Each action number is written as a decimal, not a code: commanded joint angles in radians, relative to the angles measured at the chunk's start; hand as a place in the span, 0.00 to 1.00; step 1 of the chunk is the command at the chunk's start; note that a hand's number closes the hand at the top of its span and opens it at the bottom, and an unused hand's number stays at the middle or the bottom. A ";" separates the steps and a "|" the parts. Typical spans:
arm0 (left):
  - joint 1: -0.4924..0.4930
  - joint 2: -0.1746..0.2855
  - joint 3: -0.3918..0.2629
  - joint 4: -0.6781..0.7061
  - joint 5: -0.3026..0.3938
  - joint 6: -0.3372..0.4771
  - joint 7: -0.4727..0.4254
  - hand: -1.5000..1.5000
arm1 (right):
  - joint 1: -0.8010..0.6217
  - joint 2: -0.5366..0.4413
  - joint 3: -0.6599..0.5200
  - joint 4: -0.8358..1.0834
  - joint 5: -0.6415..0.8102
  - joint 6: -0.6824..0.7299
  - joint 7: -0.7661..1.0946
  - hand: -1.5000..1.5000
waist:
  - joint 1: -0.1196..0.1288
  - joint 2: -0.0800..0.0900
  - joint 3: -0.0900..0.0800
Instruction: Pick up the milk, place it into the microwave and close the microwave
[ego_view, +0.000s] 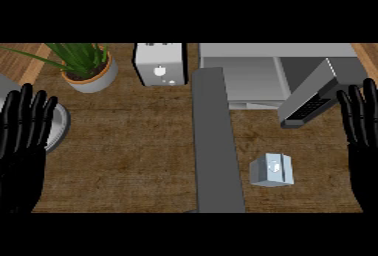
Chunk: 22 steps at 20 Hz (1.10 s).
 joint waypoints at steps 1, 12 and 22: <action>-0.002 0.019 0.022 -0.070 0.027 -0.011 0.077 0.00 | -0.005 0.039 0.062 -0.049 0.035 -0.028 0.074 0.00 | 0.009 -0.022 0.007; 0.067 -0.040 0.020 -0.011 0.115 -0.038 0.026 0.00 | 0.082 0.110 0.484 -0.224 -0.026 -0.053 0.306 0.00 | 0.011 -0.023 0.006; 0.244 -0.039 0.032 -0.093 0.150 -0.123 -0.024 0.00 | 0.259 0.080 0.645 -0.233 0.185 -0.196 0.147 0.00 | 0.006 -0.023 0.007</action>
